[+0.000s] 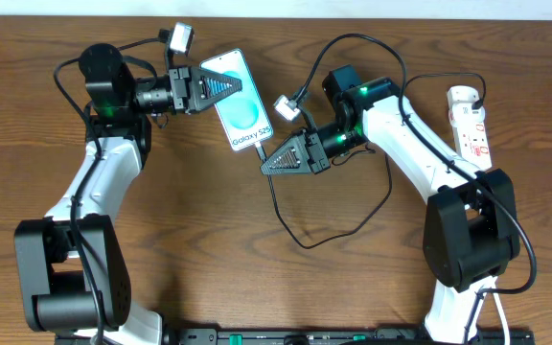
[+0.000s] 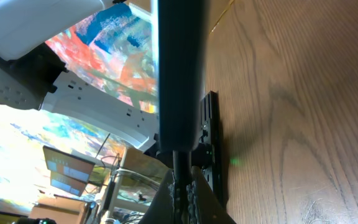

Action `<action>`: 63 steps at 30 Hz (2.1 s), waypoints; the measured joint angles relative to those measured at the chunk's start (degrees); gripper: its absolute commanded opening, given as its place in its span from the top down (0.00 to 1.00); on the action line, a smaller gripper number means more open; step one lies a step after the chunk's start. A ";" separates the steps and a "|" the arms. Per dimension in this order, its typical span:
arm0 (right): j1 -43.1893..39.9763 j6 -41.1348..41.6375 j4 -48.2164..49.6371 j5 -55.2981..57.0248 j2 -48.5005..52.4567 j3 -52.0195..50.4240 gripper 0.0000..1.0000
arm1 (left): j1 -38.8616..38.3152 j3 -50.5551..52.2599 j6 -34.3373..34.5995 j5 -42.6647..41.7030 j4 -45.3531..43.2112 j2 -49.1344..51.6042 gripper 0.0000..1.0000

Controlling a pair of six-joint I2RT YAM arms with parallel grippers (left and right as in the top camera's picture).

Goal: Plug charger to phone and switch on socket

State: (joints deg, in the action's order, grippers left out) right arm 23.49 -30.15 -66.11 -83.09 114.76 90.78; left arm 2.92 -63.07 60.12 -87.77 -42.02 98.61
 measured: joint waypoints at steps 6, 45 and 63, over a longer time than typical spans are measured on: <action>0.00 0.00 0.00 0.00 0.00 0.02 0.99 | 0.02 0.00 -0.22 1.11 0.26 0.00 0.93; 0.00 0.02 0.02 0.66 0.00 0.02 0.99 | 0.04 0.00 -1.42 4.59 10.25 0.35 0.93; 0.00 4.04 1.03 1.09 0.00 0.02 0.99 | 0.04 0.00 -1.42 4.59 10.27 0.35 0.93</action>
State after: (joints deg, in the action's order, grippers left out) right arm 23.49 -26.11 -65.08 -82.00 114.76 90.80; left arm 2.96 -63.07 58.70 -83.18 -31.75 98.96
